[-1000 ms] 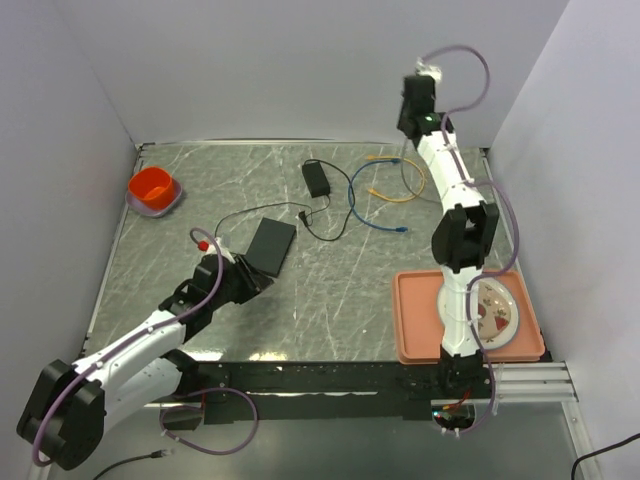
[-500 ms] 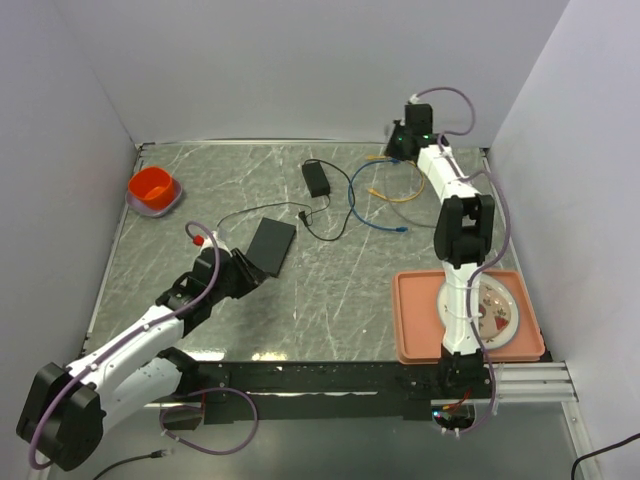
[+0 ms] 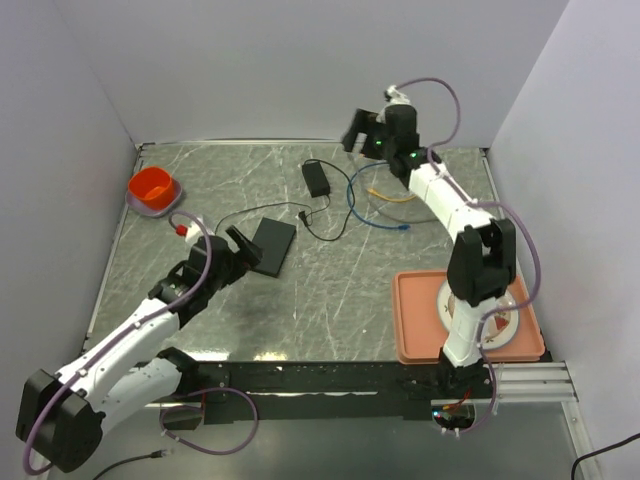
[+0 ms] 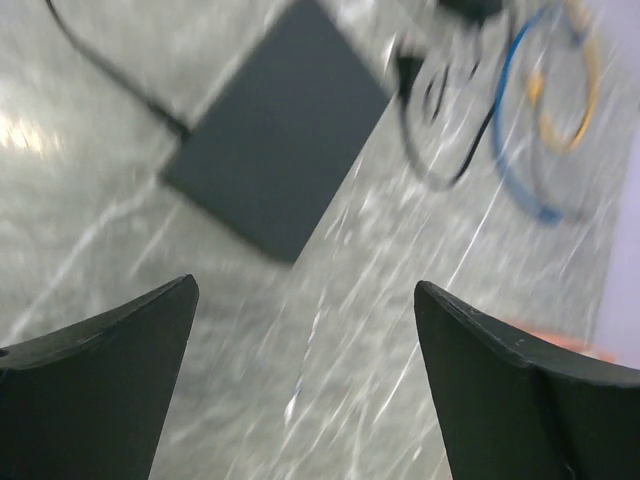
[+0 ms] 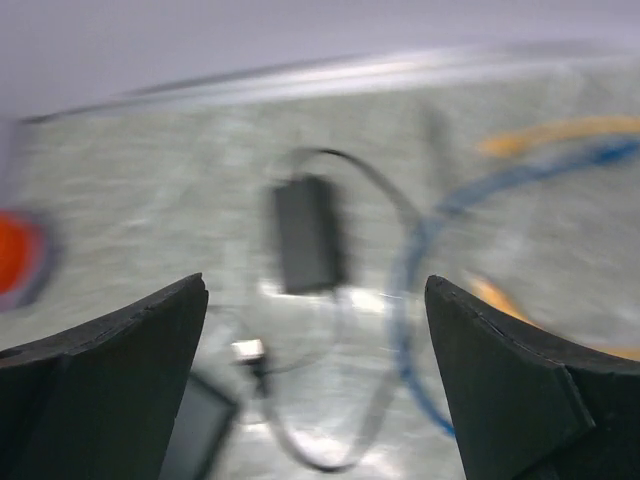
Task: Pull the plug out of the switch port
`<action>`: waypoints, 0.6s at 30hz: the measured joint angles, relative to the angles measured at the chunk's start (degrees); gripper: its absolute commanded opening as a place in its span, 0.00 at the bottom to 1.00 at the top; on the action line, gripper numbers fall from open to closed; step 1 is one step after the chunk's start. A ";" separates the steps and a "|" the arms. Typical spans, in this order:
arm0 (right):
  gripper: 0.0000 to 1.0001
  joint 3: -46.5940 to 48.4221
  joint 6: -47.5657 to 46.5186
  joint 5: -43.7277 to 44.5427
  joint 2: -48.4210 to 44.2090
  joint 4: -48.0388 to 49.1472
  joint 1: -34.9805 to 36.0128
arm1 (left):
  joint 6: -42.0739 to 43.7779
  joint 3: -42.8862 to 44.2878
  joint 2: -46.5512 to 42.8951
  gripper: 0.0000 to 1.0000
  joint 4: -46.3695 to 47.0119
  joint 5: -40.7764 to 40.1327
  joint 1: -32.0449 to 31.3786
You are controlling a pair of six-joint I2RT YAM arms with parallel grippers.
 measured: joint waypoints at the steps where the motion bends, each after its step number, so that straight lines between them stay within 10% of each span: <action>1: 0.94 -1.66 0.11 -0.39 -2.16 2.75 2.12 | -0.07 1.38 0.17 0.96 -0.13 -1.70 0.39; 8: 0.77 -20.85 4.90 -6.43 -10.25 19.82 14.69 | -1.36 11.28 11.06 0.97 -1.22 -2.25 9.79; 15: 0.15 -35.43 9.44 -8.90 -7.74 24.79 18.01 | -5.92 6.14 16.70 0.80 8.07 -3.48 12.61; 18: 0.08 -36.85 10.43 -8.46 -7.74 24.79 19.23 | -8.50 4.90 20.63 0.75 10.47 -4.31 13.60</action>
